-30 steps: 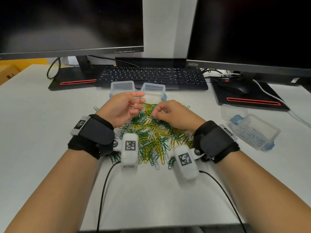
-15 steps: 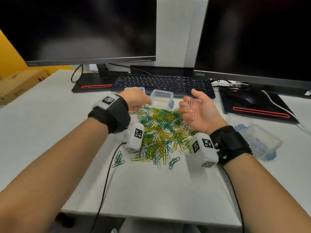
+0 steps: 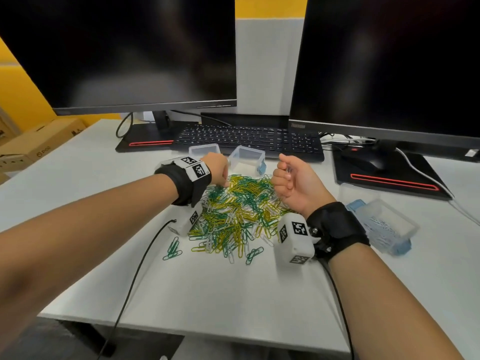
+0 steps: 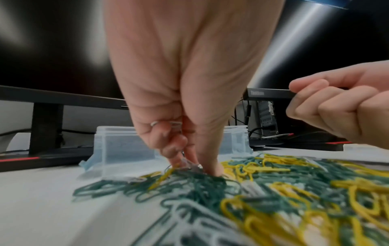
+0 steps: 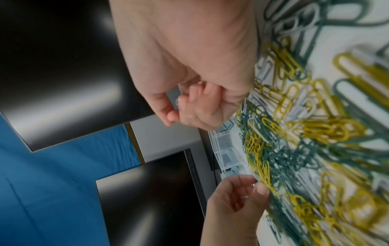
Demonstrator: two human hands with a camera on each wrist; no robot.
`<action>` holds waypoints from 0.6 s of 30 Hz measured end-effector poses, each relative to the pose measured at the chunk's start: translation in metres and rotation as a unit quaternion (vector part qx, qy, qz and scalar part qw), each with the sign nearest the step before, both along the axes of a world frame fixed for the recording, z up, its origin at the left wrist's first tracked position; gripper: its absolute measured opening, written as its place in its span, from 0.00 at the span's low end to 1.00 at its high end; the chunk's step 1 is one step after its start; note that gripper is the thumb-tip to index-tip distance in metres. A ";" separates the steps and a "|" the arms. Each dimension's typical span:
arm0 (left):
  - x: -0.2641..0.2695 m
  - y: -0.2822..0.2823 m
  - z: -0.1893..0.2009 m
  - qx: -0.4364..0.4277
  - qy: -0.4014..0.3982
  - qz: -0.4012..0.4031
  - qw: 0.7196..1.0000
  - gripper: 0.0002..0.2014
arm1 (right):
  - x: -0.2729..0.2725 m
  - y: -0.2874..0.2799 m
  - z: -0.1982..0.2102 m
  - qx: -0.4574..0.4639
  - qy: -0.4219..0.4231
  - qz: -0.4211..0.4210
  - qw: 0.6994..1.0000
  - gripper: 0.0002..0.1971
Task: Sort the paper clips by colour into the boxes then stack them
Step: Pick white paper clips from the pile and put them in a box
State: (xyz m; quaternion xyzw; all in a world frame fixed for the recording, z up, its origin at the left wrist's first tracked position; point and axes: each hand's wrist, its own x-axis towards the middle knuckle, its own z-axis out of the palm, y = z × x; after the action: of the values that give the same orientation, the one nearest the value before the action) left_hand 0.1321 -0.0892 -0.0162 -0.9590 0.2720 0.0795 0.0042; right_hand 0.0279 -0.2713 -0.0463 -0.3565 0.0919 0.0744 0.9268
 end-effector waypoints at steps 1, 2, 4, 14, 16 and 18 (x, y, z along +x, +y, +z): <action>0.001 0.003 -0.002 -0.003 0.009 0.000 1.000 0.12 | 0.000 0.001 0.000 -0.006 0.001 0.001 1.000 0.18; 0.001 0.005 -0.004 -0.003 0.020 -0.005 1.000 0.12 | 0.001 0.002 0.000 -0.012 0.001 0.001 1.000 0.18; -0.001 0.010 -0.005 -0.001 0.048 -0.012 0.999 0.12 | 0.001 0.003 0.000 -0.019 0.001 0.003 1.000 0.17; -0.028 0.022 0.014 -0.433 0.394 0.093 0.805 0.08 | 0.000 0.010 0.004 -0.107 0.009 0.048 0.993 0.11; -0.034 0.016 0.013 -0.462 0.417 0.092 0.777 0.07 | -0.002 0.016 0.004 -0.154 0.003 0.075 0.985 0.09; -0.038 0.011 0.012 -0.474 0.417 0.099 0.769 0.06 | -0.003 0.024 0.005 -0.186 -0.008 0.104 0.977 0.10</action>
State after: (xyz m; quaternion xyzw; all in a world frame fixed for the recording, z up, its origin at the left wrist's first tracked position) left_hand 0.0939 -0.0787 -0.0041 -0.7331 0.1532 0.3328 -0.5730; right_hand 0.0246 -0.2474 -0.0409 -0.5309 0.0589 0.1489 0.8322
